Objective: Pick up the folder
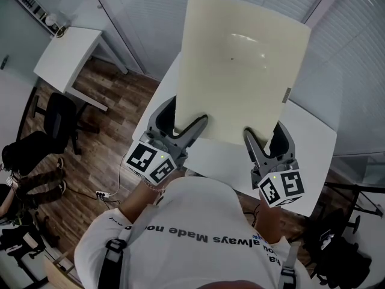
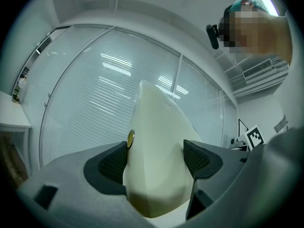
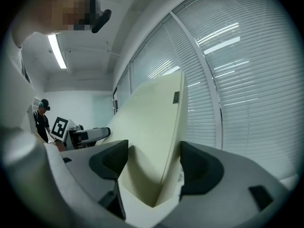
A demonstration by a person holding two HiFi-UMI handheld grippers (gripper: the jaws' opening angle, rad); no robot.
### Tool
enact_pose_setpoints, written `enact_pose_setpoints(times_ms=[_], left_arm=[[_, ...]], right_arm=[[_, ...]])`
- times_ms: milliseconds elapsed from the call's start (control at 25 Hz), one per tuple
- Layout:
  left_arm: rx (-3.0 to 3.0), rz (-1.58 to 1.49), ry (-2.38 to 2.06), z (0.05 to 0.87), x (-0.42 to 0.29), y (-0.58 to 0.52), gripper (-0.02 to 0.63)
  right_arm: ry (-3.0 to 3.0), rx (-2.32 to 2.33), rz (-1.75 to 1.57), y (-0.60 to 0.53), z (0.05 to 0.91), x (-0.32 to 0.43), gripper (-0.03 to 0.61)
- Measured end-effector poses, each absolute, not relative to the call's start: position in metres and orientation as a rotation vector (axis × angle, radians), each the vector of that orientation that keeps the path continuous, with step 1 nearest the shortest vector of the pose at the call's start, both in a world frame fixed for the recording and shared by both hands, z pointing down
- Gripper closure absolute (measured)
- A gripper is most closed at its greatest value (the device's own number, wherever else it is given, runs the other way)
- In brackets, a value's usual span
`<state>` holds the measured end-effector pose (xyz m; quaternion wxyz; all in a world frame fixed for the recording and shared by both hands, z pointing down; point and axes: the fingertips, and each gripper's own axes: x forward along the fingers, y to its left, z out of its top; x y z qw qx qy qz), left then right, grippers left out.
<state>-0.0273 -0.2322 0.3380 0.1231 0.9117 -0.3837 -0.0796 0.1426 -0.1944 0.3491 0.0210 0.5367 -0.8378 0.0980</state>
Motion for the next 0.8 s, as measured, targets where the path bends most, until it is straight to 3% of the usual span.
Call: enact_pose_setpoints(times_ms=[800], left_arm=[[2.708, -0.261, -1.129, 0.32, -0.031, -0.225, 0.264]], right_arm=[[-2.616, 1.682, 0.238, -0.187, 0.333, 0.139, 0.247]])
